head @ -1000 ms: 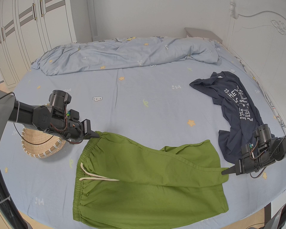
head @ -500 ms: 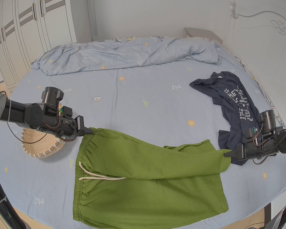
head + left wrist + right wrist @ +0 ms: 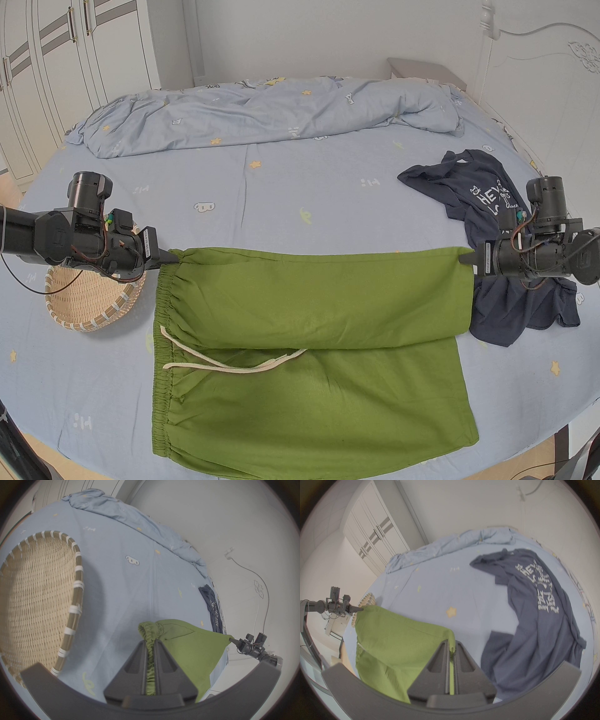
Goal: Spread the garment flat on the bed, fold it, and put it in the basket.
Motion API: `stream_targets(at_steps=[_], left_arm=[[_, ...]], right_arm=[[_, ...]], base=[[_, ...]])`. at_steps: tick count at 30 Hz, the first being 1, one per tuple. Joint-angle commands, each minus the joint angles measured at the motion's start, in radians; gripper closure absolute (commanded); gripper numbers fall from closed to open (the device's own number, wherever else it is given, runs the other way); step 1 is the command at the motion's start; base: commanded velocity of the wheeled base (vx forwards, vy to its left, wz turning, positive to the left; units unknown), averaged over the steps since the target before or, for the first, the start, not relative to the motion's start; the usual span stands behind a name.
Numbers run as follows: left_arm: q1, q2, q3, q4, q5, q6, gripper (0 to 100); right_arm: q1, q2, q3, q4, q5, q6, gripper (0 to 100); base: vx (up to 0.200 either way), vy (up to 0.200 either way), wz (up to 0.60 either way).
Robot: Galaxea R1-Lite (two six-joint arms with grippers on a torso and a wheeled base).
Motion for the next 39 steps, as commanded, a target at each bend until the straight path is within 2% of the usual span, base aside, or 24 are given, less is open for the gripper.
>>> stream_targets(at_steps=[1, 5, 7, 18, 25, 28, 29, 33, 39], left_arm=[[0.028, -0.01, 0.001, -0.018, 0.002, -0.001, 100], [0.049, -0.003, 0.001, -0.028, 0.001, 0.001, 100], [0.057, 0.003, 0.001, -0.044, 0.001, 0.001, 100], [0.076, 0.039, 0.001, -0.105, 0.004, 0.003, 100], [0.077, 0.084, -0.004, -0.176, 0.004, 0.041, 100], [0.076, 0.092, -0.007, -0.176, 0.005, 0.049, 100], [0.077, 0.098, -0.007, -0.176, 0.016, 0.053, 100], [0.077, 0.099, -0.007, -0.177, 0.034, 0.053, 100], [0.076, 0.099, -0.007, -0.176, 0.034, 0.053, 100]], right_arm=[[0.047, 0.112, -0.076, -0.079, -0.045, 0.011, 100], [0.068, 0.186, -0.125, -0.138, -0.12, 0.019, 100], [0.068, 0.213, -0.153, -0.155, -0.131, 0.019, 100], [0.068, 0.324, -0.324, -0.171, -0.134, 0.019, 100], [0.068, 0.382, -0.392, -0.177, -0.139, 0.007, 100], [0.067, 0.41, -0.418, -0.195, -0.157, 0.004, 100], [0.068, 0.442, -0.447, -0.229, -0.199, 0.002, 100], [0.075, 0.44, -0.436, -0.276, -0.22, 0.004, 100], [0.104, 0.339, -0.418, -0.266, -0.214, 0.005, 100]], base=[[0.0, 0.0, 0.0], [0.0, 0.0, 0.0], [0.0, 0.0, 0.0], [0.0, 0.0, 0.0], [0.0, 0.0, 0.0], [0.0, 0.0, 0.0], [0.0, 0.0, 0.0], [0.0, 0.0, 0.0], [0.0, 0.0, 0.0]])
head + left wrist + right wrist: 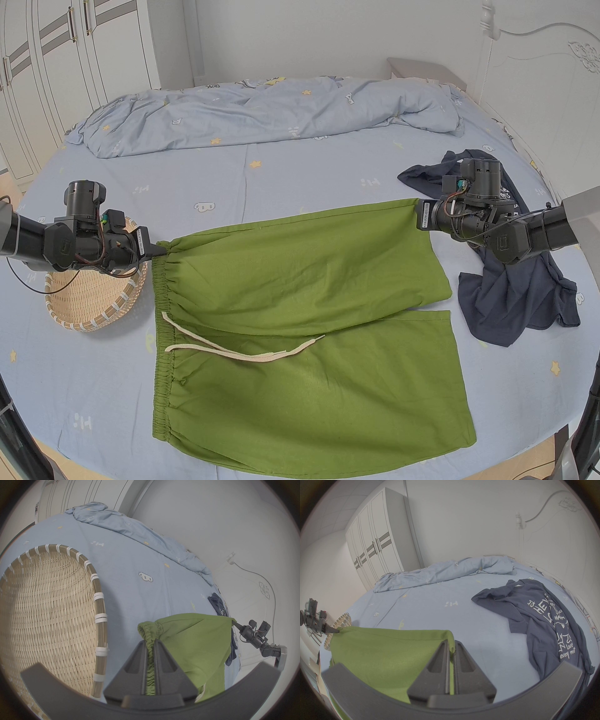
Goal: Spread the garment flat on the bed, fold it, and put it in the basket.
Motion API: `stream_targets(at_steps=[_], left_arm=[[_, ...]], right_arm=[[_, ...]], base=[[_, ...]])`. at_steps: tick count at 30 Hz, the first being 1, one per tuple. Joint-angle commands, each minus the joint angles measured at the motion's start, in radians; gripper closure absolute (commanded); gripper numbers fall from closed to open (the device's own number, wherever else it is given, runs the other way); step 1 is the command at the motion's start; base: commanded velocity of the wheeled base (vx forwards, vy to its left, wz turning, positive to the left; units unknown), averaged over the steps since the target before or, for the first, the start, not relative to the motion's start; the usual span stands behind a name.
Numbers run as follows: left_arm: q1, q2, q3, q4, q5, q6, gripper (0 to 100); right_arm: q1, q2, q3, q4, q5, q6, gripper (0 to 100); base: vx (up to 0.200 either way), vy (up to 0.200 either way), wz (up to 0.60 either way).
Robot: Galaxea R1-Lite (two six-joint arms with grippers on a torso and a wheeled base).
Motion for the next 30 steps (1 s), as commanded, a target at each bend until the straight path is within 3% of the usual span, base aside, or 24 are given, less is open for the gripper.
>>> stream_targets(at_steps=[1, 2, 3, 6, 17, 25, 30], left_arm=[[-0.001, 0.006, 0.001, 0.001, -0.001, -0.001, 100], [-0.001, 0.006, 0.001, 0.001, -0.001, -0.001, 100], [0.001, 0.004, 0.002, 0.0, -0.001, -0.001, 100], [-0.001, 0.0, 0.005, 0.001, -0.001, -0.002, 100], [-0.001, -0.008, 0.01, 0.0, -0.001, -0.002, 100], [-0.004, -0.009, 0.011, 0.0, -0.001, -0.002, 100], [-0.004, -0.009, 0.019, -0.005, 0.001, -0.002, 100]], right_arm=[[0.019, -0.07, 0.01, 0.008, 0.005, 0.001, 100], [0.019, -0.07, 0.01, 0.008, 0.005, 0.001, 100], [0.082, -0.212, 0.056, 0.065, -0.001, 0.001, 100], [0.143, -0.332, 0.11, 0.158, -0.003, -0.001, 100], [0.366, -0.691, 0.257, 0.405, -0.044, -0.001, 100], [0.458, -0.84, 0.346, 0.503, -0.047, 0.002, 100], [0.404, -0.843, 0.398, 0.508, -0.041, 0.03, 100]], base=[[0.0, 0.0, 0.0], [0.0, 0.0, 0.0], [0.0, 0.0, 0.0], [0.0, 0.0, 0.0], [0.0, 0.0, 0.0], [0.0, 0.0, 0.0], [0.0, 0.0, 0.0]])
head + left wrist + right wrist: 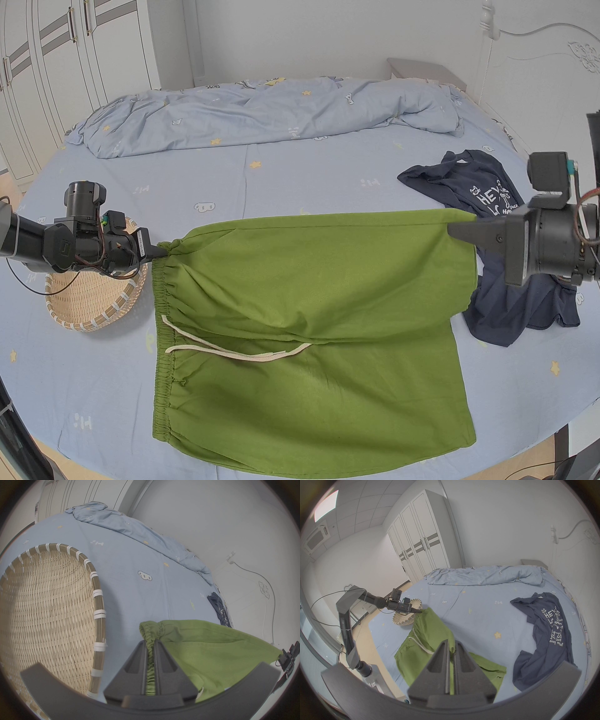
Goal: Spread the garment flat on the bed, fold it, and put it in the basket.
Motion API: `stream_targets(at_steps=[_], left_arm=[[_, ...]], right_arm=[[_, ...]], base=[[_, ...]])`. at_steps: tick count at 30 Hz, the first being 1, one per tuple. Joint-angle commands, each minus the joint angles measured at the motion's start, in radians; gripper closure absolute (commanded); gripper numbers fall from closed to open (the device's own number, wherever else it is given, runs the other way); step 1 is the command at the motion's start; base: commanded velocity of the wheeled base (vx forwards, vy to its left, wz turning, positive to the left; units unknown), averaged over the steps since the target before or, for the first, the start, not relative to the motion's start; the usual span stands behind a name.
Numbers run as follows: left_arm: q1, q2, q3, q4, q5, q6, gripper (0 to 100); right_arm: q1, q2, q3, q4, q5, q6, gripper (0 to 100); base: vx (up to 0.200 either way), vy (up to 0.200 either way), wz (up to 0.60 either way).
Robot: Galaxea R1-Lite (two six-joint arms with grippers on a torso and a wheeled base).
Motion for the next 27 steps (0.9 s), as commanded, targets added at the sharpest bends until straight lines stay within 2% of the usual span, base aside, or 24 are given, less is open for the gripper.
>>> stream_targets(at_steps=[1, 3, 7, 8, 10, 11, 12, 19, 27], left_arm=[[0.0, -0.002, 0.006, -0.008, 0.001, -0.001, 100], [-0.001, -0.002, 0.019, -0.025, 0.008, 0.001, 100], [-0.003, -0.002, 0.029, -0.051, 0.018, 0.001, 100], [-0.006, -0.002, 0.045, -0.079, 0.028, 0.001, 100], [-0.006, -0.002, 0.045, -0.079, 0.028, 0.001, 100], [-0.009, 0.0, 0.052, -0.097, 0.036, 0.001, 100], [-0.009, 0.0, 0.054, -0.099, 0.036, 0.001, 100], [-0.008, 0.001, 0.046, -0.1, 0.036, 0.001, 100], [-0.017, 0.006, 0.037, -0.116, 0.036, 0.002, 100]], right_arm=[[-0.055, -0.061, 0.06, 0.006, 0.007, 0.025, 100], [-0.121, -0.031, 0.078, 0.0, 0.016, 0.042, 100], [-0.151, 0.007, 0.097, -0.027, 0.032, 0.051, 100], [-0.2, 0.05, 0.123, -0.093, 0.075, 0.057, 100], [-0.2, 0.05, 0.123, -0.093, 0.075, 0.057, 100], [-0.26, 0.125, 0.131, -0.179, 0.136, 0.057, 100], [-0.279, 0.157, 0.126, -0.207, 0.15, 0.057, 100], [-0.321, 0.337, 0.06, -0.354, 0.154, 0.046, 100], [-0.368, 0.493, -0.084, -0.432, 0.156, 0.017, 100]], base=[[0.0, 0.0, 0.0], [0.0, 0.0, 0.0], [0.0, 0.0, 0.0], [0.0, 0.0, 0.0], [0.0, 0.0, 0.0], [0.0, 0.0, 0.0], [0.0, 0.0, 0.0], [0.0, 0.0, 0.0], [0.0, 0.0, 0.0]])
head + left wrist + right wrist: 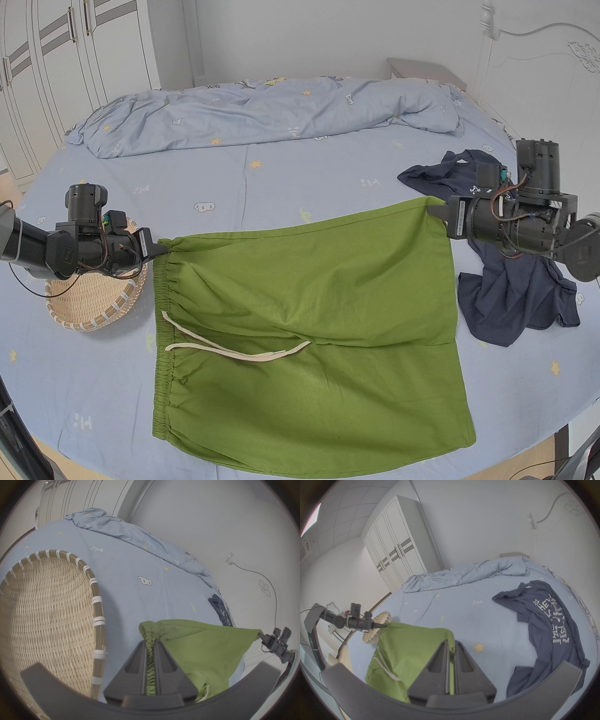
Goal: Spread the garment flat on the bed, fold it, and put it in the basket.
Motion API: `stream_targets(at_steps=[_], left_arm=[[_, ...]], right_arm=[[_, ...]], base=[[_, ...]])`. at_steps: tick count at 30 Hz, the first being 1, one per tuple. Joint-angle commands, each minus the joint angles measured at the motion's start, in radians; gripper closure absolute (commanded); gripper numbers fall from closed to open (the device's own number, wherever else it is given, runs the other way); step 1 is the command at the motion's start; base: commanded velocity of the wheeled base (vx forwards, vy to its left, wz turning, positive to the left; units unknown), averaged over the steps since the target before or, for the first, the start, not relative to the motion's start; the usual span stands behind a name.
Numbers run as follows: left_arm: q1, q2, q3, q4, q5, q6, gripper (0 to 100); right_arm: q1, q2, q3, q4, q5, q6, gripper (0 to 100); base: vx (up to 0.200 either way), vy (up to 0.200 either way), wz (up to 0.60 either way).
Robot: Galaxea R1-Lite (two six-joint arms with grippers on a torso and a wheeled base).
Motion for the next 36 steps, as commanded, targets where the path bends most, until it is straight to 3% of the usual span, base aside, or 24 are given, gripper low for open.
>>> stream_targets(at_steps=[1, 11, 16, 23, 36], left_arm=[[-0.004, 0.009, -0.017, -0.016, -0.002, -0.001, 100], [0.005, 0.085, -0.118, -0.016, -0.002, 0.024, 100], [0.014, 0.093, -0.129, -0.016, -0.002, 0.038, 100], [0.017, 0.128, -0.164, -0.016, -0.002, 0.038, 100], [0.014, 0.147, -0.181, -0.014, -0.002, 0.039, 100]], right_arm=[[-0.052, 0.182, -0.126, -0.041, 0.003, -0.037, 100], [-0.11, 0.366, -0.314, -0.047, -0.014, -0.128, 100], [-0.119, 0.438, -0.38, -0.052, -0.068, -0.16, 100], [-0.127, 0.505, -0.422, -0.125, -0.075, -0.161, 100], [-0.142, 0.564, -0.534, -0.124, -0.075, -0.161, 100]], base=[[0.0, 0.0, 0.0], [0.0, 0.0, 0.0], [0.0, 0.0, 0.0], [0.0, 0.0, 0.0], [0.0, 0.0, 0.0]])
